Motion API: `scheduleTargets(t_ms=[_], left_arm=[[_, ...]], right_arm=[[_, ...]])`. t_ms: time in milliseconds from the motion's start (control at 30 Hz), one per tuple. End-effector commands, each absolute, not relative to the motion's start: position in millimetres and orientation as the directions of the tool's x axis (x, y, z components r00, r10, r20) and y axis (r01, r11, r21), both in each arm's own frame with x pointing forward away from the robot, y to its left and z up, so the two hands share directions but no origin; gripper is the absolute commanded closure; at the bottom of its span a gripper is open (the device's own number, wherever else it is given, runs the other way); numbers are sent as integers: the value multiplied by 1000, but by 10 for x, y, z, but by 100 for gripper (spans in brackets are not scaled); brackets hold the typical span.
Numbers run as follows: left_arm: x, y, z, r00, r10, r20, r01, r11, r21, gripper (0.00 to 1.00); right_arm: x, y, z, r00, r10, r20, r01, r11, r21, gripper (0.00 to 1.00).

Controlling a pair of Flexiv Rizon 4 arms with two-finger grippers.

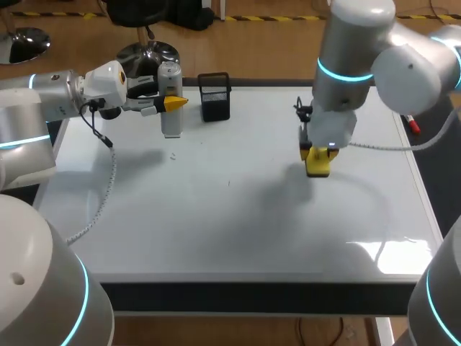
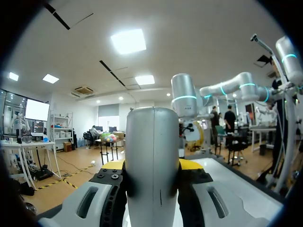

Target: Pick up the inspection probe, press it on each red-marked spot on the whiteboard one by one, put down the probe, pick up the eraser, and wipe off all the red marks.

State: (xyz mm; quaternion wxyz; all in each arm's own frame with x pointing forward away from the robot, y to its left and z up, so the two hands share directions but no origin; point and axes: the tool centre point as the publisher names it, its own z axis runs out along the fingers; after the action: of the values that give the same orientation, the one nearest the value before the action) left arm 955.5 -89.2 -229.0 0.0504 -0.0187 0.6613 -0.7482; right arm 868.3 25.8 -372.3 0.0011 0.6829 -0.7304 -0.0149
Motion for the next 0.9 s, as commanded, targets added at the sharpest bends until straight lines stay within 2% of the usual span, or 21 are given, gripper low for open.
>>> scheduleTargets(t_ms=[33, 400, 900], left_arm=[[9553, -892, -2281, -994, -101, -40, 52, -120, -991, 100], [9553, -892, -2281, -994, -101, -40, 52, -120, -991, 100], [9553, -892, -2281, -994, -101, -40, 52, -120, -991, 100]], right_arm=[[8881, 189, -3671, -63, -998, -5, -997, 63, 54, 100], [9271, -146, -3602, -90, -995, -33, -995, 89, 35, 100], [9468, -391, -3658, -81, -996, -25, -995, 79, 55, 100]])
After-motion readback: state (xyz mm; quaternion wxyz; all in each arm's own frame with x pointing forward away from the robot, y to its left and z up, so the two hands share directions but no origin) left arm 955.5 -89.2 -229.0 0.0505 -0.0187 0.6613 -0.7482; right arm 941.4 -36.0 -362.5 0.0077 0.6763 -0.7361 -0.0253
